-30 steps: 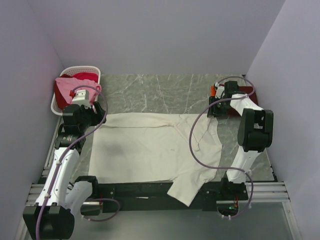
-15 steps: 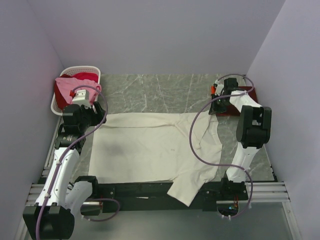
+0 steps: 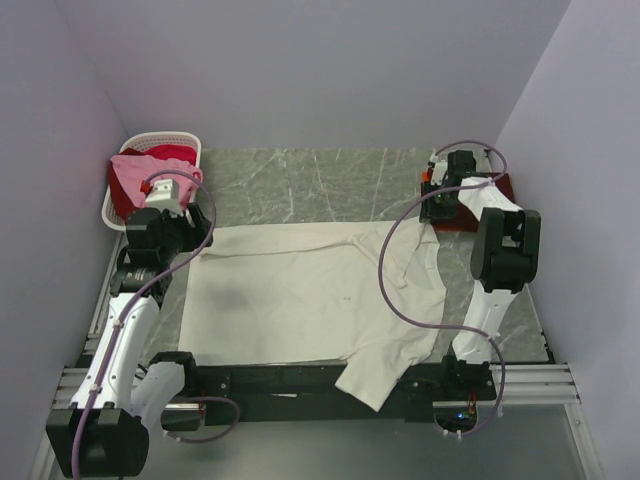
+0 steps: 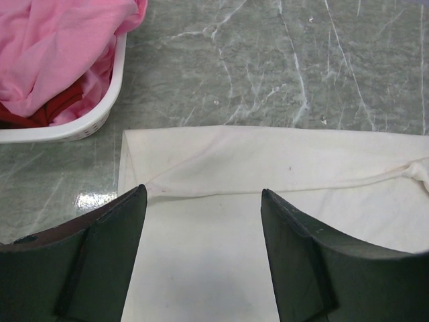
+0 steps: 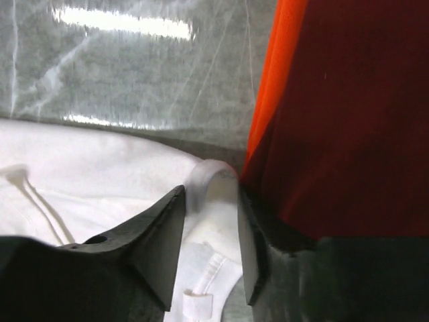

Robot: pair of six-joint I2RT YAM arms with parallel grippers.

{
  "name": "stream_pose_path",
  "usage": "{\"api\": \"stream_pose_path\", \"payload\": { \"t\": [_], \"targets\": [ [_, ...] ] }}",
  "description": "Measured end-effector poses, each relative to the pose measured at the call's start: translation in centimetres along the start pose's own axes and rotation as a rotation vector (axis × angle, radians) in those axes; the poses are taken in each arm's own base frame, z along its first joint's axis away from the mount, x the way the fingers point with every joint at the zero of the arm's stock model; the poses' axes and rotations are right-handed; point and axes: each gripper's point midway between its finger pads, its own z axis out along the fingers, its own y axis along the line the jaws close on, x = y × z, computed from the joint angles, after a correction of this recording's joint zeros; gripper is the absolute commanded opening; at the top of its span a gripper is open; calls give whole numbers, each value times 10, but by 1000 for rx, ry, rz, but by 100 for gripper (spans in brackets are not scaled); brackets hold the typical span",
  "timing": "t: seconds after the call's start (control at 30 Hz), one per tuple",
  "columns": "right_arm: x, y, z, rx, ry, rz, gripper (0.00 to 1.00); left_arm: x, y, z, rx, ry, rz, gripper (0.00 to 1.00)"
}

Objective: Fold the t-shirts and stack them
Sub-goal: Fold the tshirt

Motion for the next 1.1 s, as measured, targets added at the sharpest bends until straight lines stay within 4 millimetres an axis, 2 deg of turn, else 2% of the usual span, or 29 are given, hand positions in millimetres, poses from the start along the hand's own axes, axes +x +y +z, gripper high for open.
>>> {"api": "stream_pose_path", "payload": {
  "t": [0.1,0.23,0.27,0.3,0.37,0.4,0.47,0.5,0.57,0.77,0.83,0.93,1.0,1.1],
  "targets": [
    [7,1,-10,7,-3,-31,49,1,0,2,-1,6,-4,74],
    [8,9,-44,4,-52,-91,51,8,3,10,-8,35,-9,70],
    [8,12,-52,-1,-68,-105,51,13,5,14,-19,55,-12,68],
    [6,17,-63,-9,-92,-126,52,19,8,19,-32,76,-15,60],
    [2,28,-83,-29,-143,-162,52,40,19,31,-86,166,-38,51],
    [1,35,-92,-43,-165,-180,52,50,25,36,-115,207,-47,50],
    [1,51,-103,-81,-197,-212,52,73,36,44,-175,292,-77,51],
    [3,59,-106,-104,-205,-224,52,81,39,45,-197,322,-94,57],
    [9,75,-108,-153,-206,-245,52,93,45,45,-253,358,-149,60],
    [25,107,-100,-257,-173,-291,52,91,56,47,-362,297,-415,60],
    [30,111,-99,-277,-165,-297,52,93,65,47,-392,243,-522,59],
    [32,113,-98,-292,-161,-302,52,107,75,46,-426,208,-643,58],
    [35,115,-98,-306,-157,-304,52,114,76,48,-428,196,-701,59],
    [35,117,-98,-318,-161,-309,52,110,74,56,-403,161,-754,59]
  ]
}}
